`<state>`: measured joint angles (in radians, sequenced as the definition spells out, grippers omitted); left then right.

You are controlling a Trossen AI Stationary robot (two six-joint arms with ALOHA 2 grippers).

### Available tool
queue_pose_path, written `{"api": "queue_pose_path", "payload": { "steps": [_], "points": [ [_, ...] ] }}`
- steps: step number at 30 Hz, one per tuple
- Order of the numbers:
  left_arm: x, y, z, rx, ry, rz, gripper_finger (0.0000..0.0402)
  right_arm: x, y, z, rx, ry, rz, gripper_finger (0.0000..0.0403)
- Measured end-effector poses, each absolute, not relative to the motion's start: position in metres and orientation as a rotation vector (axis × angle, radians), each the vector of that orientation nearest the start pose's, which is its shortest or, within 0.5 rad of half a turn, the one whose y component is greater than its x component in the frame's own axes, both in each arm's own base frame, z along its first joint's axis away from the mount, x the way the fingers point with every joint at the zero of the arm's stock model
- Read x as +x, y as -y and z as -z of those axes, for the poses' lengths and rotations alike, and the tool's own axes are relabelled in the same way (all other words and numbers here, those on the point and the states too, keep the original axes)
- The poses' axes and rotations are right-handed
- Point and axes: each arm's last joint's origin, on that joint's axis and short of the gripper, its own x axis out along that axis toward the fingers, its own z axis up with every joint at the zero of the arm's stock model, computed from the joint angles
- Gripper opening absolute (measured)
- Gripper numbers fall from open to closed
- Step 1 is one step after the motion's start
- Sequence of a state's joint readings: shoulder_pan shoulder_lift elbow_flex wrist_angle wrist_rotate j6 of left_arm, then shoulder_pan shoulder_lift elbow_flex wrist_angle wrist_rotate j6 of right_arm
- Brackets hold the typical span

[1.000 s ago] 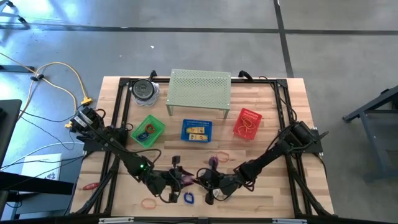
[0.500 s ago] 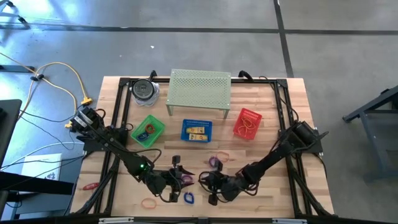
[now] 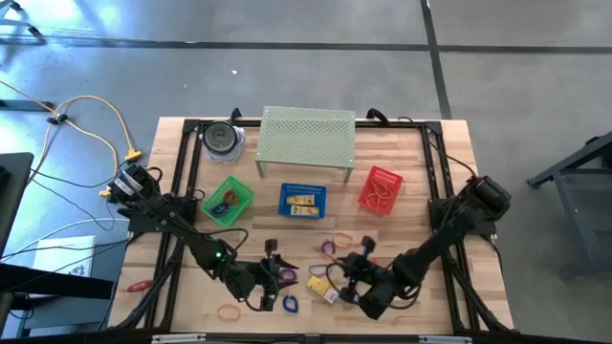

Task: Pick & Place Office Desk Supplies
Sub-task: Put the orange rubber band into the red bin

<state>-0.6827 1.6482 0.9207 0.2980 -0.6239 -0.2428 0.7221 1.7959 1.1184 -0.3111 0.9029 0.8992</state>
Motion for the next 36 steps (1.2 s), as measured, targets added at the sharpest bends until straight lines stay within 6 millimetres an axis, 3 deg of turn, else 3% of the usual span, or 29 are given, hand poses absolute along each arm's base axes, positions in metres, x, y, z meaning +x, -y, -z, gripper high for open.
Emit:
{"api": "queue_pose_path", "payload": {
  "steps": [9,17,27,36],
  "points": [
    [0.279,0.205,-0.211,0.011,-0.345,0.015,0.0165,0.231,-0.183,-0.210,0.165,-0.566,0.698,0.0004],
    [0.279,0.205,-0.211,0.009,-0.345,0.014,0.0165,0.208,-0.141,-0.226,0.240,-0.689,0.987,0.0004],
    [0.279,0.205,-0.210,0.011,-0.350,0.018,0.0165,0.222,-0.081,-0.227,0.196,-0.964,1.229,0.0004],
    [0.279,0.205,-0.210,0.007,-0.351,0.016,0.0165,0.245,-0.032,-0.222,0.248,-1.125,1.218,0.0004]
  ]
}}
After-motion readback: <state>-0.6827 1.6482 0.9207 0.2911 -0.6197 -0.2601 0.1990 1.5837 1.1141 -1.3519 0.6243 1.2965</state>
